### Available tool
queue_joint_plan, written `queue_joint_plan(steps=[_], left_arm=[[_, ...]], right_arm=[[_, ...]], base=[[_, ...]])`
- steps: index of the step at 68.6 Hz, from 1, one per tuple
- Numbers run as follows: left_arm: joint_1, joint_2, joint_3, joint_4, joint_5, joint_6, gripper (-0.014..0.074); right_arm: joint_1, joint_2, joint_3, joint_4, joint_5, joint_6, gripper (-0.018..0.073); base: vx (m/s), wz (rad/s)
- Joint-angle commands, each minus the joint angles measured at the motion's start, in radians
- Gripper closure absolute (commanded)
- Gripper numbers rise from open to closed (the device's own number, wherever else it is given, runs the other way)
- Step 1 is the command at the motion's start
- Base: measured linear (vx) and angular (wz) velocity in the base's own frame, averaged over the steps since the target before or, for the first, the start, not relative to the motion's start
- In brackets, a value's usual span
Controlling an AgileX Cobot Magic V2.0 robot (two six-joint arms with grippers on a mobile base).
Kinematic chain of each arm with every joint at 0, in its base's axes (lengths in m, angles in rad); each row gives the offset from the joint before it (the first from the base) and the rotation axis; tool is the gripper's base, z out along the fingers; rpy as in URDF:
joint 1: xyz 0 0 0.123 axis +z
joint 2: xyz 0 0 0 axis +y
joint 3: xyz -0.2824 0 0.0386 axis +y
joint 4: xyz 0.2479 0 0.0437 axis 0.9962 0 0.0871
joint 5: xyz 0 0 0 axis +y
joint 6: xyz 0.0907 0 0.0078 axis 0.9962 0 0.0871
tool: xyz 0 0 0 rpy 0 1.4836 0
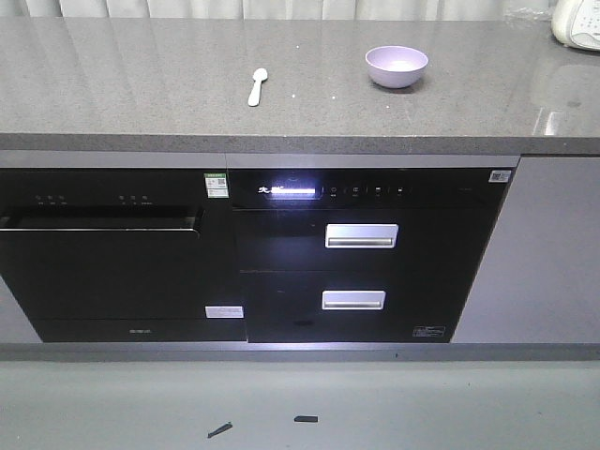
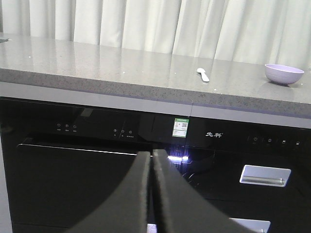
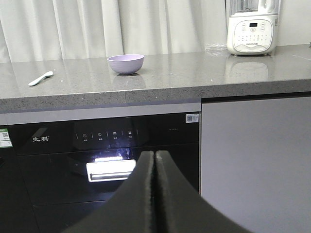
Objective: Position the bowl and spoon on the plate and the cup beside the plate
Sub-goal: 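Drive forward until the counter edge is just ahead of the grippers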
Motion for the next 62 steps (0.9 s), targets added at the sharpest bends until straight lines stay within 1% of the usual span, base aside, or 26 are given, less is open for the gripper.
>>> queue_joint_plan(steps=[1,62], left_arm=[[-0.007,-0.015,0.02,-0.003,-0.067,0.0,0.0602],[-0.007,-0.015,0.02,-0.003,-0.067,0.0,0.0602]], right_arm=[[-0.006,-0.01,0.007,-0.003,-0.068,-0.009,0.0561],[-0.006,-0.01,0.007,-0.004,-0.068,-0.009,0.0561]], base=[[0.04,0.0],[0.04,0.0]])
